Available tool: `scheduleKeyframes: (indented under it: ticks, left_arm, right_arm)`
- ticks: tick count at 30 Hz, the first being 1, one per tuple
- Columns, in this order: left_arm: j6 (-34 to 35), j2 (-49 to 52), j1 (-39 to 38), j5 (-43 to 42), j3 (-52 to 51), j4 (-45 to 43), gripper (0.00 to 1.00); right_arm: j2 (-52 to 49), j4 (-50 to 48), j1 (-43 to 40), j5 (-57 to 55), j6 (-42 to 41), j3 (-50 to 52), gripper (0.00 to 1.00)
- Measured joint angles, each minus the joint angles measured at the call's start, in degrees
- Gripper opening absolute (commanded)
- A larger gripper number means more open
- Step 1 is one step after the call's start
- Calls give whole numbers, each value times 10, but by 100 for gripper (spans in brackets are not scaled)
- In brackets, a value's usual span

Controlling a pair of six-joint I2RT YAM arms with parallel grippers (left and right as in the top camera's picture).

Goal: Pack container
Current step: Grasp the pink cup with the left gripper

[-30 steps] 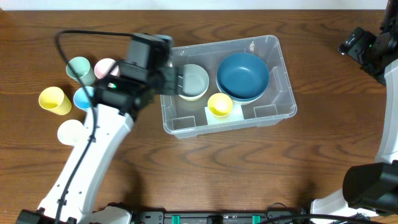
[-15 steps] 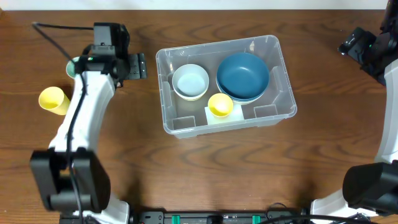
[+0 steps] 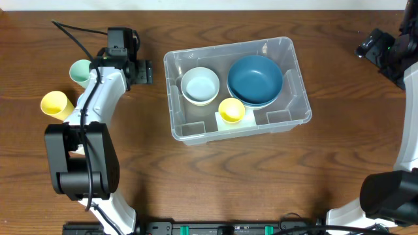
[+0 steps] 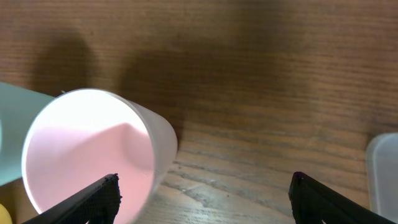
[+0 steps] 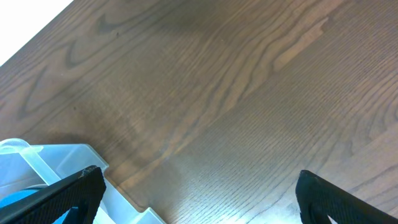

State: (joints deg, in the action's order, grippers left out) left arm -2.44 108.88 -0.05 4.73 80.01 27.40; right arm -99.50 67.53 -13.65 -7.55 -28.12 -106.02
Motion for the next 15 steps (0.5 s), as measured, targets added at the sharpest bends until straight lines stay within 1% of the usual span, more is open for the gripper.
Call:
scheduleKeyframes:
  ticks: [7, 9, 13, 15]
  left_arm:
    - [-4, 3, 4, 0, 0, -2, 84]
    - [-4, 9, 4, 0, 0, -2, 79]
    - [-6, 28, 4, 2, 0, -3, 76]
    - [-6, 40, 4, 2, 0, -3, 72]
  right_arm:
    - [0, 0, 0, 0, 0, 0, 99]
    - [0, 0, 0, 0, 0, 0, 99]
    - [0, 0, 0, 0, 0, 0, 99]
    - [0, 0, 0, 0, 0, 0, 99]
